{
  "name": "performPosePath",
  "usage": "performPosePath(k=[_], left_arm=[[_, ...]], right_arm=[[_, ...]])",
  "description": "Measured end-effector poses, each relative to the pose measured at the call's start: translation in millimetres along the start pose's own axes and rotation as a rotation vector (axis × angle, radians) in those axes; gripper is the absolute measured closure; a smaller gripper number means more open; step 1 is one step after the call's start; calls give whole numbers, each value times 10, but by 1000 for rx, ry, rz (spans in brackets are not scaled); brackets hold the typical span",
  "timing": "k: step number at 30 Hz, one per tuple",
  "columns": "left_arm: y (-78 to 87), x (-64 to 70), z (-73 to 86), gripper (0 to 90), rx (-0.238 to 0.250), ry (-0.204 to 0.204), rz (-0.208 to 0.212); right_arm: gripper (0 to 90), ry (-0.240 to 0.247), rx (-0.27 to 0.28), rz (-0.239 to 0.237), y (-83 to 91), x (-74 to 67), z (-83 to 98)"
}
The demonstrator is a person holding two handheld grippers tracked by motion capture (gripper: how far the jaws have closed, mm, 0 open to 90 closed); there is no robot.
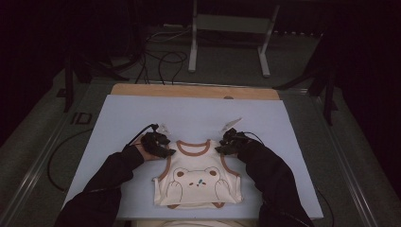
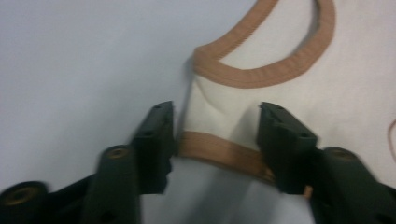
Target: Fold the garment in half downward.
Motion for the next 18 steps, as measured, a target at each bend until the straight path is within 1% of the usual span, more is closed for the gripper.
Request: performPosePath(k=[1, 2, 3, 4, 5, 6, 7, 8, 9, 10, 11, 12, 14, 15, 17, 18], left_arm=[[-1, 8, -3, 528, -3, 3, -3], [-1, 14, -5, 528, -5, 8, -3], [-1, 28, -13, 563, -6, 13, -9], [-1, 28, -13, 592, -6, 13, -9], [0, 54, -16, 632, -7, 8, -7], [0, 54, -16, 648, -7, 8, -7], [-2, 68, -21, 669, -8, 11, -6], [-2, 68, -21, 695, -8, 11, -6], [-2, 74, -22, 695, -11, 13, -3], [-2, 76, -25, 718, -14, 19, -2], [-3, 80, -29, 760, -14, 17, -1], [-5, 88, -31, 760, -12, 13, 3], [-10, 107, -34, 820, -7, 11, 7], [-12, 114, -36, 843, -4, 2, 1], [-12, 116, -35, 847, -2, -1, 1], [-12, 113, -34, 852, -1, -1, 4]], right_arm=[[652, 1, -3, 0, -2, -2, -4], [652, 1, -3, 0, -2, -2, -4], [684, 1, -14, 0, 4, -7, -3], [684, 1, -14, 0, 4, -7, -3], [704, -8, -15, -1, 9, -18, -7], [704, -8, -15, -1, 9, -18, -7], [717, -21, -8, 0, 2, -26, -12], [717, -21, -8, 0, 2, -26, -12], [728, -9, -11, -1, 2, -17, -5], [745, -32, -9, -1, 3, -27, -12], [765, -14, -14, -6, 1, -21, -9], [765, -14, -14, -6, 1, -21, -9], [779, -10, -18, -4, 2, -25, -9], [792, -21, -16, -12, 7, -41, -16], [794, -20, -14, -14, 8, -40, -17], [799, -21, -15, -6, 3, -35, -13]])
Point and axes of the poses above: each handheld gripper's, and its own axes: y roughly backward along the jaws, z roughly out of its underside, x roughly to its right, the point moved 7 cm from there along -y, roughly forward along the jaws, and after that the axes turned 3 degrees about y, right-handed, at the moved point
